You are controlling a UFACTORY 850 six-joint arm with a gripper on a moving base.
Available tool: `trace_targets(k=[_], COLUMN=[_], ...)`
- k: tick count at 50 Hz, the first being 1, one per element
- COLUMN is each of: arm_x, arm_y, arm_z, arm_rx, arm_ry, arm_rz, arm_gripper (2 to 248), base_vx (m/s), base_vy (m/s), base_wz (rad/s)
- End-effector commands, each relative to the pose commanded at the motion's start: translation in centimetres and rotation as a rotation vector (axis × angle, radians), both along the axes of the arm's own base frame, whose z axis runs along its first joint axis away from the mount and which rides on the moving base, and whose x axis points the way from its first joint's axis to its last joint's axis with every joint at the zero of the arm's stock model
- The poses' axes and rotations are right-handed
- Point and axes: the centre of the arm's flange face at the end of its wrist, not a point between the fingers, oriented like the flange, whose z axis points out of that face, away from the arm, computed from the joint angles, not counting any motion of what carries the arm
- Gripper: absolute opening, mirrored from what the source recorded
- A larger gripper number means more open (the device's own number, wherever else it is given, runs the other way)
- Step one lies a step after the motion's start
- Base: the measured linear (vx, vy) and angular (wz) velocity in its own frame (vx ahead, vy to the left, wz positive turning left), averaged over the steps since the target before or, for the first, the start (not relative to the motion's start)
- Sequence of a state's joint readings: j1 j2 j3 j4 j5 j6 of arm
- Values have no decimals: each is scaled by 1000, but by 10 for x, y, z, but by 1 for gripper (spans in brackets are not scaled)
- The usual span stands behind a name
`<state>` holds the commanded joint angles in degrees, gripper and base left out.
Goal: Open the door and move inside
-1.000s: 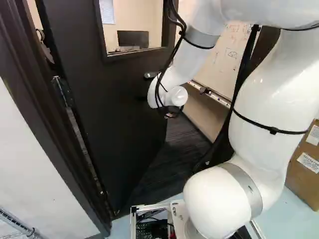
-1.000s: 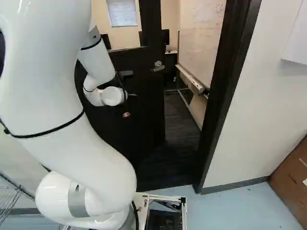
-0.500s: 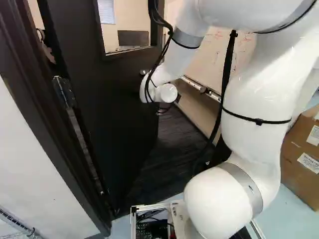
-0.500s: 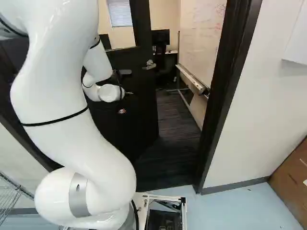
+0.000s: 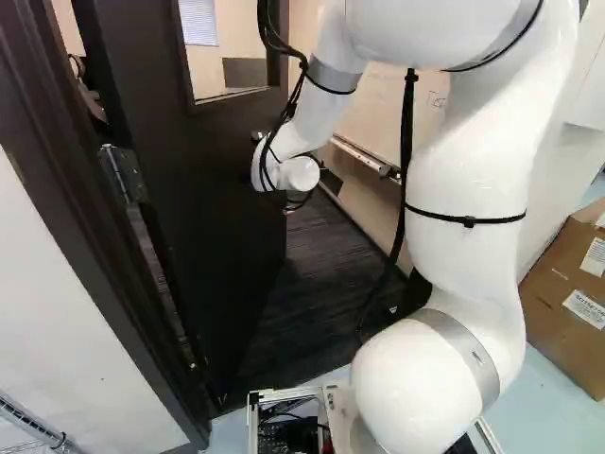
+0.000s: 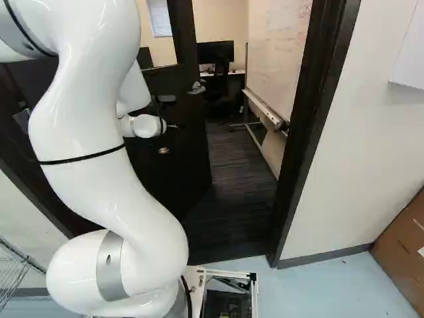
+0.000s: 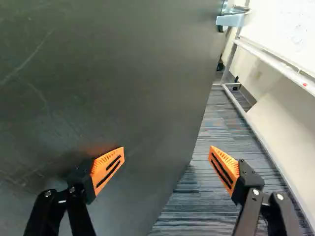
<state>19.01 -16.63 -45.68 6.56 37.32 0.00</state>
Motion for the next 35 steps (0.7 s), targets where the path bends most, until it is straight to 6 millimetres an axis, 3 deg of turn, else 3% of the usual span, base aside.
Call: trace_targets(k=[35], arm_x=[27], arm_y=[57], arm_z=[-4], arm_rx=[8], arm_ry=[-21], arm_rz=[79], arm_gripper=[247], base_vx=[0], base_vy=[0], base_wz=[0])
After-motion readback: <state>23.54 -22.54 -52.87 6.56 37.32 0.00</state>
